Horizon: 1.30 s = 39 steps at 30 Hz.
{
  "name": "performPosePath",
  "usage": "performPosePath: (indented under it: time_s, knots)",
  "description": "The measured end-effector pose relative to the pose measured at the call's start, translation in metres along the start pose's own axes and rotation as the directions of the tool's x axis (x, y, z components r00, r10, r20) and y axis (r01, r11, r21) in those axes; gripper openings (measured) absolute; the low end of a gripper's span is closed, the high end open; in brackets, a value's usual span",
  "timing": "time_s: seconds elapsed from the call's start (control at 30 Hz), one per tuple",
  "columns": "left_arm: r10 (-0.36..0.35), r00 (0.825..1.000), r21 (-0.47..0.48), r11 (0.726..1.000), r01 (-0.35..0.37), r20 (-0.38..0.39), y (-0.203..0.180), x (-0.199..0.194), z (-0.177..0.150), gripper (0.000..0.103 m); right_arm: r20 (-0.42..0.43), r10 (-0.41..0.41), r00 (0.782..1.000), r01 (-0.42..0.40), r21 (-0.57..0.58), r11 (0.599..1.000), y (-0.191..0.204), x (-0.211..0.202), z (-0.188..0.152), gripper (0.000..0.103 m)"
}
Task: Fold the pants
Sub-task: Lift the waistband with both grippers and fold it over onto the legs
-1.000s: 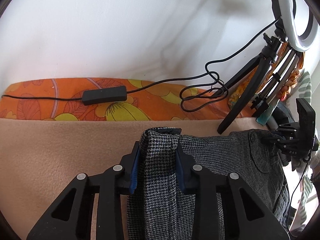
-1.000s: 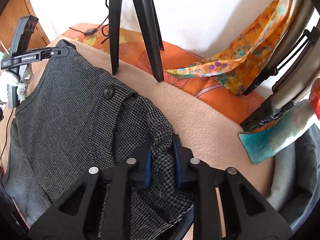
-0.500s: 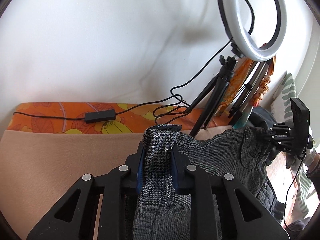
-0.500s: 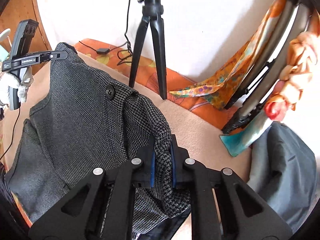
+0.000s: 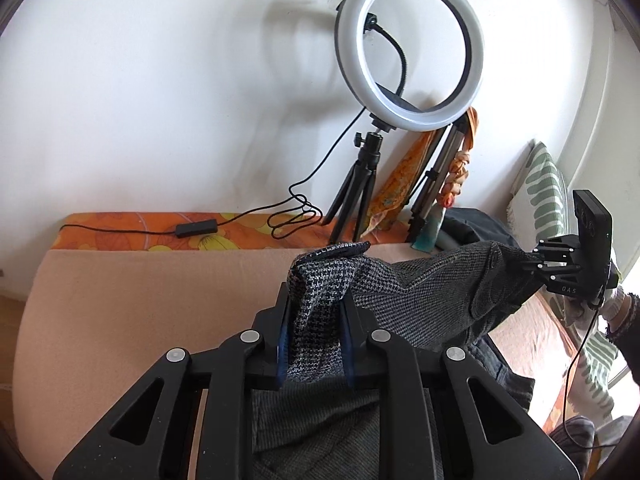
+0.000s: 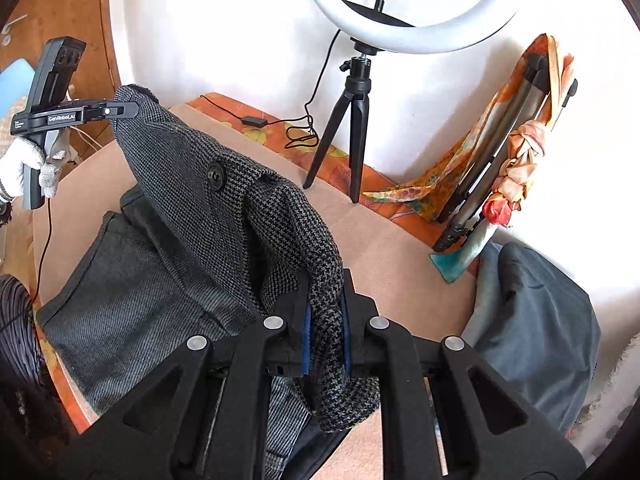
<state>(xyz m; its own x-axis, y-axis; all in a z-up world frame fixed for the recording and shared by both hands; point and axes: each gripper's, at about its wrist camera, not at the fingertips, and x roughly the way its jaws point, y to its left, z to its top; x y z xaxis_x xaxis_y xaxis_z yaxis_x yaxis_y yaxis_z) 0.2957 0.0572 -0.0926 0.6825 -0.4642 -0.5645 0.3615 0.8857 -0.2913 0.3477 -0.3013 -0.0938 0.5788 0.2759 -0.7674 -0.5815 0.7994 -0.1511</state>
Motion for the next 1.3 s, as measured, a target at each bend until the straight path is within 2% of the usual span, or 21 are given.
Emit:
performPosePath:
  time_s: [0.2,0.4,0.53,0.7,0.97,1.13,1.3]
  knots:
    - [0.016,1.0,0.026,1.0,-0.015,-0.026,-0.027,-0.034,-0.039,0.017,-0.019,-0.017,1.0,0.016,-0.066,0.998,0.038,-0.027,-0.029,0.012]
    - [0.009,0.999,-0.015,1.0,-0.01,-0.035,-0.043,-0.056,-0.092,0.016,-0.037,-0.04,0.999,0.033,-0.153,0.988,0.075,-0.038,-0.069,0.012]
    - [0.007,0.999,-0.017,1.0,-0.008,-0.054,-0.054,-0.062,-0.125,0.016,-0.062,-0.059,0.996,0.045,-0.199,0.979,0.094,-0.042,-0.096,0.012]
    - [0.004,0.997,-0.026,1.0,-0.006,-0.076,-0.064,-0.069,-0.16,0.016,-0.053,-0.077,0.996,0.064,-0.219,0.974,0.107,-0.044,-0.12,0.012]
    - [-0.027,0.989,-0.071,0.997,0.017,-0.144,-0.069,-0.07,-0.198,0.018,-0.034,-0.121,0.992,0.108,-0.256,0.961,0.124,-0.047,-0.155,0.012]
    - [0.006,0.984,-0.027,1.0,-0.011,-0.181,-0.076,-0.076,-0.212,0.021,-0.038,-0.143,0.989,0.128,-0.275,0.953,0.133,-0.048,-0.17,0.012]
    - [0.041,0.98,0.034,0.999,-0.035,-0.197,-0.082,-0.085,-0.218,0.026,-0.048,-0.151,0.987,0.137,-0.229,0.964,0.135,-0.053,-0.176,0.013]
